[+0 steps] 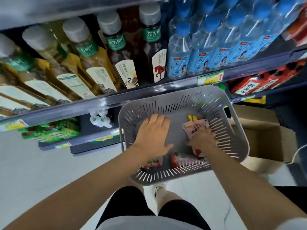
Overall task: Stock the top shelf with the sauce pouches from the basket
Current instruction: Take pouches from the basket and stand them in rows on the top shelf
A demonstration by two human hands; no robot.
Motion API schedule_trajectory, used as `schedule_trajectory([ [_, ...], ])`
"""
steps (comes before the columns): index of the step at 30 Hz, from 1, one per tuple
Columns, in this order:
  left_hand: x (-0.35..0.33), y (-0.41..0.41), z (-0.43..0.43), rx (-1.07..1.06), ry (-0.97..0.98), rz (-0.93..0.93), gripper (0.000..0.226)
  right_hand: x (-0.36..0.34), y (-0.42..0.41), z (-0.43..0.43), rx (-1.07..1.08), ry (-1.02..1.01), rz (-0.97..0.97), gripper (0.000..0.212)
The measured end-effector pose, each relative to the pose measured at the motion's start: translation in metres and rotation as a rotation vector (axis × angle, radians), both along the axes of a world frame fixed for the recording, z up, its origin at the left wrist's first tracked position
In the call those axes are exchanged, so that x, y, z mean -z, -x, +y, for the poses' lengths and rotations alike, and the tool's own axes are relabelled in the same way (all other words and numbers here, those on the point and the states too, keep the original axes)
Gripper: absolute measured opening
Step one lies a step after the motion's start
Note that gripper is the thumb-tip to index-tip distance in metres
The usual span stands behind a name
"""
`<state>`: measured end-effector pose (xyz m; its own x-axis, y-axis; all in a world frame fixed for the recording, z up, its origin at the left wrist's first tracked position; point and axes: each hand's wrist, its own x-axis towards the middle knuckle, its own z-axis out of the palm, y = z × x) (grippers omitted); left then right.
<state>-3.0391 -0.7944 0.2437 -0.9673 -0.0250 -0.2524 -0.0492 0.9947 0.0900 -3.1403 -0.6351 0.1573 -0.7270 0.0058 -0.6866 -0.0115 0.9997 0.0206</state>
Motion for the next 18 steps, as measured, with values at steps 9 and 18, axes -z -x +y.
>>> schedule_trajectory([
  [9,0.036,0.010,-0.001,-0.077,-0.040,-0.159,0.074,0.025,0.009,-0.005,-0.005,-0.113,0.030,0.118],
  [18,0.058,0.029,0.010,-0.108,-0.051,-0.376,0.070,0.026,0.014,0.006,-0.012,-0.072,-0.005,0.126],
])
